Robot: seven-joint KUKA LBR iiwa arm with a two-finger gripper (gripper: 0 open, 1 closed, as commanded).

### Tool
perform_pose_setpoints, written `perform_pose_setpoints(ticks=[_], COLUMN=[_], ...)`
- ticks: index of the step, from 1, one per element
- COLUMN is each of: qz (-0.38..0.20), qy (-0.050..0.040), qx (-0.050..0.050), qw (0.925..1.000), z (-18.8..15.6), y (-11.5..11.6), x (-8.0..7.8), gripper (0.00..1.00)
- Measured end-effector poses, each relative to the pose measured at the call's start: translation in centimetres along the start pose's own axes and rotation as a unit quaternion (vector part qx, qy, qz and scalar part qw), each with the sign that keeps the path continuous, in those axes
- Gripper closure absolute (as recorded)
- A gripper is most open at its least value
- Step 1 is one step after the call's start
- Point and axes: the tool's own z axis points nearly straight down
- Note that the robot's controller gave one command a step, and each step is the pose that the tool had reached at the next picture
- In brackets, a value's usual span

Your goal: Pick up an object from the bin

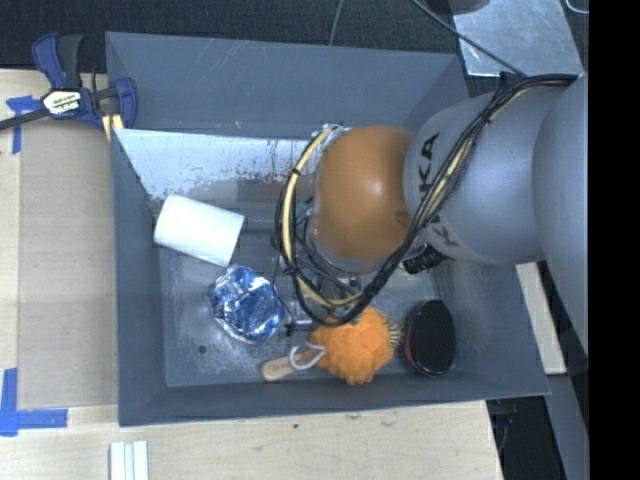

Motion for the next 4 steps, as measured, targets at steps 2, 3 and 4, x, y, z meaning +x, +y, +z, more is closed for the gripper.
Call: perform_pose_setpoints(ticks=[2,3,4], qz=[-0.004,-0.124,-0.126], qy=[-0.0061,-0.0089,-0.0136], qx=[-0.002,-0.001,-0.002], qw=[1.0000,0.9923,0.9919], z=[-0.6,2.8,-2.6], y=[1.8,4.1,3.1], x=[0.1,-1.6,-1.0], gripper=[1.00,1.00,1.00])
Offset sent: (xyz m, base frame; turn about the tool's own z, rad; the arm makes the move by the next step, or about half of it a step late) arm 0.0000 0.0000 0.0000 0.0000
